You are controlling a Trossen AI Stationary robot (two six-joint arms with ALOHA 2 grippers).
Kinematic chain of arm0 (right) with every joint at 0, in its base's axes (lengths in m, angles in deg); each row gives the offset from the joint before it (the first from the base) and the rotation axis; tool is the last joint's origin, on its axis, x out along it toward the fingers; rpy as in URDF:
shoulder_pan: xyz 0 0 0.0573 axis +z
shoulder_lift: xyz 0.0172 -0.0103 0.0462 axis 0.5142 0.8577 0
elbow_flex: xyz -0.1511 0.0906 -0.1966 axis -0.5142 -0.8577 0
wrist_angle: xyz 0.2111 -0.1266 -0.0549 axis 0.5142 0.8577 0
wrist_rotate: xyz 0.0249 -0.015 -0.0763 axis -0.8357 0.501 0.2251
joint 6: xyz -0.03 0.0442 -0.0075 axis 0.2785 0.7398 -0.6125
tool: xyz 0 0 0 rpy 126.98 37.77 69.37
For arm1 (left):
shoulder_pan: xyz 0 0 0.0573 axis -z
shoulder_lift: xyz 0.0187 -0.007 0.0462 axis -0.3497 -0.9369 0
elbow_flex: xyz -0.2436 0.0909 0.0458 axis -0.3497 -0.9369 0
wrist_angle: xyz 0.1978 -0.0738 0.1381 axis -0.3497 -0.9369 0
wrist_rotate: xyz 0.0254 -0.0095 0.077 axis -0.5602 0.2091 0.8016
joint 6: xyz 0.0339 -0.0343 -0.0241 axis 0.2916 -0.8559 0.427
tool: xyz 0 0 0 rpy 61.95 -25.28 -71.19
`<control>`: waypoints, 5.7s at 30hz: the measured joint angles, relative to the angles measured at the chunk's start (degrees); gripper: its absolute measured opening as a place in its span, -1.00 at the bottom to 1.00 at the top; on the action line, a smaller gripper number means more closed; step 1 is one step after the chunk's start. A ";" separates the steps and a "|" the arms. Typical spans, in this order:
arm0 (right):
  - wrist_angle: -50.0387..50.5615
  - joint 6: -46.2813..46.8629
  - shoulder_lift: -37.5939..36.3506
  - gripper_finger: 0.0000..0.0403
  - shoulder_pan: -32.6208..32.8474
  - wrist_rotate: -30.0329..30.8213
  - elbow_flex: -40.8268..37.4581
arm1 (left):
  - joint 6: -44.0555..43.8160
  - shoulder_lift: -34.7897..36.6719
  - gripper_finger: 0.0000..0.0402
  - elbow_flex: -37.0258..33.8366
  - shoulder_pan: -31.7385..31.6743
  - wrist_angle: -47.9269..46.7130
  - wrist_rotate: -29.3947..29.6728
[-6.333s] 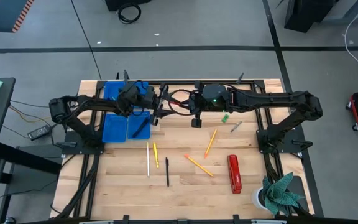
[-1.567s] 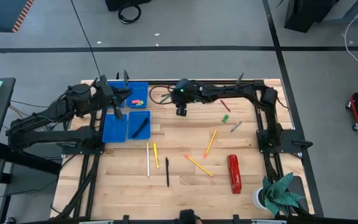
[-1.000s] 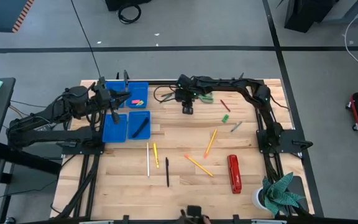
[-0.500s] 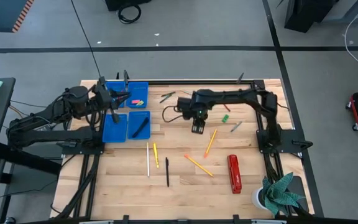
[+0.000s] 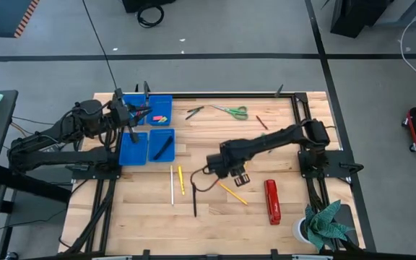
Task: Sort crayons/erasers/pens/pencils in bins
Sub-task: Put the right yellow pencil into the bottom left blue bin
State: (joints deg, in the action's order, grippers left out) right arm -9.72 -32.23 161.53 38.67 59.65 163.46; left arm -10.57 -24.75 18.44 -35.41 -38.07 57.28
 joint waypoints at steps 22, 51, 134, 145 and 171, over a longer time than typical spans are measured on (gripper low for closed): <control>-11.78 -3.54 0.07 -0.42 9.29 0.93 -13.57 | -0.43 -0.11 -0.76 0.00 0.00 0.46 0.00; -18.03 -4.82 -0.26 -0.85 6.76 0.76 -17.60 | -0.66 -0.13 -0.79 0.00 0.02 0.66 0.00; -96.25 -1.41 -19.85 -0.83 -17.70 -28.62 -17.52 | 2.29 -23.17 -0.01 -10.16 1.88 44.88 -17.16; -96.43 -1.87 -19.87 -0.83 -17.71 -28.61 -17.52 | -1.38 -23.17 -0.30 -10.16 1.92 46.21 -16.88; -95.79 -4.71 -19.87 -0.82 -17.77 -29.45 -17.52 | -8.17 -23.12 -0.82 -10.14 1.99 44.41 -15.65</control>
State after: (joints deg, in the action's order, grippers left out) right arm -105.51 -36.94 141.66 20.90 30.20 145.95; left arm -18.74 -47.87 8.30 -33.42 6.34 41.63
